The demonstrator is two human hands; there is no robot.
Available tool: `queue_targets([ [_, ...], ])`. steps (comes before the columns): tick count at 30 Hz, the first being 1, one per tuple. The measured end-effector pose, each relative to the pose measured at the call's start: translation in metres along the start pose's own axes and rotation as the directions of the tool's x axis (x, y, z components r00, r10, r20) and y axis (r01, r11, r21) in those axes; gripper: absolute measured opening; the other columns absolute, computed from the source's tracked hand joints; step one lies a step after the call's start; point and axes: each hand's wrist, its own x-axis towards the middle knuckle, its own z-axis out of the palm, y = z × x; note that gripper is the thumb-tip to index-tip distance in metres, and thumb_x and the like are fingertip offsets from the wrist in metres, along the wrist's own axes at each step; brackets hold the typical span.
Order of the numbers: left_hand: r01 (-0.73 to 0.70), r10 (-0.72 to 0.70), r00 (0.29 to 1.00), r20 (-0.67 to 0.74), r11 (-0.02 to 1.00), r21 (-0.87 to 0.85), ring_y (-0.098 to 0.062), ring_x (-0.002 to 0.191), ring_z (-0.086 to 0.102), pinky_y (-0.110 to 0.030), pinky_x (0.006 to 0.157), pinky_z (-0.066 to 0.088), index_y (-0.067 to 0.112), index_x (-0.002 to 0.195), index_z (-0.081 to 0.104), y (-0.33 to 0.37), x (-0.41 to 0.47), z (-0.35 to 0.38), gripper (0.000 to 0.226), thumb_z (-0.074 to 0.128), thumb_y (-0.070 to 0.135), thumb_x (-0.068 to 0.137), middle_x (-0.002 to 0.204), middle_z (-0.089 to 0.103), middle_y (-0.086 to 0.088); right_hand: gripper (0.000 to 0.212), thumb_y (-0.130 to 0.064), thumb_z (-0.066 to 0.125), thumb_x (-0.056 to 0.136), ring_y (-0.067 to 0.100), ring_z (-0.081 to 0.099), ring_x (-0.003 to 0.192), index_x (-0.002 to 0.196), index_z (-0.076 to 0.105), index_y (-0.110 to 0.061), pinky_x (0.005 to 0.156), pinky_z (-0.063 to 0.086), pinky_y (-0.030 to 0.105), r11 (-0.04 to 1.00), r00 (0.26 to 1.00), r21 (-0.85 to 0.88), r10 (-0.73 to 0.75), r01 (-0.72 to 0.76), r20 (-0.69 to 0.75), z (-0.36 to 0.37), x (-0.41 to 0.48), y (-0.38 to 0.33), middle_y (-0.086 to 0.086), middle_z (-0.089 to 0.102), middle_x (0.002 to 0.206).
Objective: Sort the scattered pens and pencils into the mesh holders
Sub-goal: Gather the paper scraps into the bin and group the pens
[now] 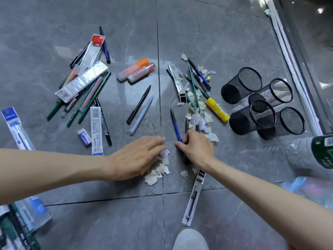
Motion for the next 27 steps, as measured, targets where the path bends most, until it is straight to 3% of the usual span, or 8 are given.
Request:
queue_targets([
  [2,0.164,-0.164,0.986,-0.019,0.986,0.019,-0.028,0.138,0.031,-0.036,0.116,0.022,0.003,0.141,0.038,-0.008,-0.003,-0.004,0.053,0.028,0.036,0.100,0.149,0.033,-0.017,0.028,-0.043,0.063,0.082,0.024,0.059,0.083,0.075,0.054,-0.018,0.065,0.038,0.033,1.000,1.000,0.013,0.022,-0.022,-0.002,-0.002,0.000,-0.002,-0.001,0.063,0.079],
  [4,0.276,-0.275,0.958,0.087,0.961,0.001,-0.016,0.146,-0.001,-0.029,0.118,-0.005,0.013,0.150,0.013,-0.013,-0.010,0.003,0.061,0.026,0.043,0.099,0.159,0.005,-0.005,0.027,-0.041,0.061,0.084,0.023,0.059,0.080,0.071,0.053,-0.018,0.064,0.041,0.033,0.999,1.000,0.033,-0.010,0.010,-0.016,-0.003,-0.003,-0.003,-0.002,0.062,0.075],
  [7,0.164,-0.140,0.960,0.242,0.983,-0.084,-0.007,0.142,-0.022,-0.027,0.117,-0.011,0.018,0.150,-0.004,0.000,-0.020,0.015,0.064,0.018,0.048,0.098,0.157,-0.015,0.003,0.032,-0.039,0.059,0.086,0.017,0.051,0.072,0.063,0.042,-0.025,0.060,0.033,0.030,0.993,0.993,0.021,-0.114,0.114,-0.017,-0.004,-0.018,-0.001,-0.009,0.051,0.065],
  [11,0.114,-0.108,0.992,0.070,0.989,-0.098,-0.013,0.145,-0.012,-0.034,0.117,-0.007,0.014,0.149,0.001,0.020,-0.035,0.019,0.066,0.022,0.049,0.098,0.157,-0.009,-0.003,0.027,-0.039,0.056,0.088,0.018,0.052,0.068,0.067,0.046,-0.025,0.057,0.033,0.029,0.996,0.996,0.025,-0.083,0.084,-0.019,0.001,-0.048,0.018,-0.010,0.052,0.063],
  [13,0.244,-0.245,0.969,-0.041,0.969,-0.036,-0.018,0.145,-0.005,-0.036,0.116,-0.008,0.009,0.149,0.009,0.025,-0.044,0.020,0.067,0.025,0.046,0.095,0.155,-0.004,-0.006,0.018,-0.036,0.055,0.086,0.021,0.056,0.072,0.073,0.052,-0.024,0.059,0.037,0.030,0.993,0.997,0.101,0.067,-0.062,-0.048,-0.002,-0.054,0.033,-0.006,0.057,0.068],
  [16,0.453,-0.453,0.891,0.022,0.886,-0.099,-0.009,0.141,-0.023,-0.027,0.111,-0.023,0.014,0.150,-0.004,0.036,-0.051,0.035,0.071,0.025,0.050,0.096,0.156,-0.016,-0.002,0.005,-0.024,0.055,0.083,0.021,0.055,0.074,0.078,0.053,-0.023,0.059,0.036,0.030,0.962,0.978,0.198,0.202,-0.190,-0.042,-0.010,-0.053,0.059,-0.008,0.056,0.065],
  [22,0.288,-0.274,0.957,0.095,0.862,-0.417,0.004,0.139,-0.018,-0.024,0.115,0.001,0.027,0.149,-0.011,0.065,-0.017,0.053,0.071,0.025,0.054,0.095,0.142,-0.037,0.026,0.031,-0.038,0.067,0.074,0.020,0.053,0.086,0.093,0.046,-0.026,0.068,0.040,0.034,0.973,0.966,0.108,0.180,-0.202,0.186,-0.011,-0.057,0.076,-0.013,0.053,0.080],
  [27,0.234,-0.218,0.970,0.106,0.957,-0.171,-0.003,0.139,-0.025,-0.033,0.115,-0.013,0.028,0.151,0.004,0.068,0.010,0.052,0.060,0.026,0.048,0.098,0.158,-0.013,0.002,0.040,-0.038,0.074,0.072,0.019,0.054,0.083,0.089,0.042,-0.022,0.058,0.035,0.031,0.995,0.981,0.055,0.070,-0.081,0.180,-0.003,-0.061,0.068,-0.006,0.058,0.086],
])
